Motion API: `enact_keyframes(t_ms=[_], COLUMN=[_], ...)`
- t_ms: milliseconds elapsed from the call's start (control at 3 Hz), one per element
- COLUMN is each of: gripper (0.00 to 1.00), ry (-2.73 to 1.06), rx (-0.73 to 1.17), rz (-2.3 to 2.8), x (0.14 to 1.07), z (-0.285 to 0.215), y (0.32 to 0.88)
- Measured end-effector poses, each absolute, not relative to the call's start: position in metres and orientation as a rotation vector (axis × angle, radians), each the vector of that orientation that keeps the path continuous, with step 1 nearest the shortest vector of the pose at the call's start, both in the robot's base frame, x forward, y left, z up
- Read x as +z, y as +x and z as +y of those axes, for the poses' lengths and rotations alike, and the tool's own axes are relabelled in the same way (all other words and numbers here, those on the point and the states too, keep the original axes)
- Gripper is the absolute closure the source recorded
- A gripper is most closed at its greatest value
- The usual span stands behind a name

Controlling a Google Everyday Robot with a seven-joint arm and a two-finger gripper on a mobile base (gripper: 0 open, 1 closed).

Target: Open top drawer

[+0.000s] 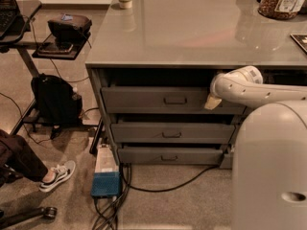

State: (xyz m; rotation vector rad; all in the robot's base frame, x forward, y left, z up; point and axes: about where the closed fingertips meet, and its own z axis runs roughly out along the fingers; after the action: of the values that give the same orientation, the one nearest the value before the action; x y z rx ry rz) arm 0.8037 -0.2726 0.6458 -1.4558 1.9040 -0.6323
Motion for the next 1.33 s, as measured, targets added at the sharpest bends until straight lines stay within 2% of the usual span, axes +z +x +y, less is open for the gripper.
enact_keyframes(t_ms=[333, 1000, 1333], gripper=[0.18, 0.66, 0.88], ry=[-1.471, -1.487, -1.542], rx=[-0.623, -0.605, -0.598], rz=[1.903, 1.905, 1.868], x=[0.634, 0.627, 0.630], z=[-0.269, -0.265, -0.262], y=[0.808, 0.802, 0.780])
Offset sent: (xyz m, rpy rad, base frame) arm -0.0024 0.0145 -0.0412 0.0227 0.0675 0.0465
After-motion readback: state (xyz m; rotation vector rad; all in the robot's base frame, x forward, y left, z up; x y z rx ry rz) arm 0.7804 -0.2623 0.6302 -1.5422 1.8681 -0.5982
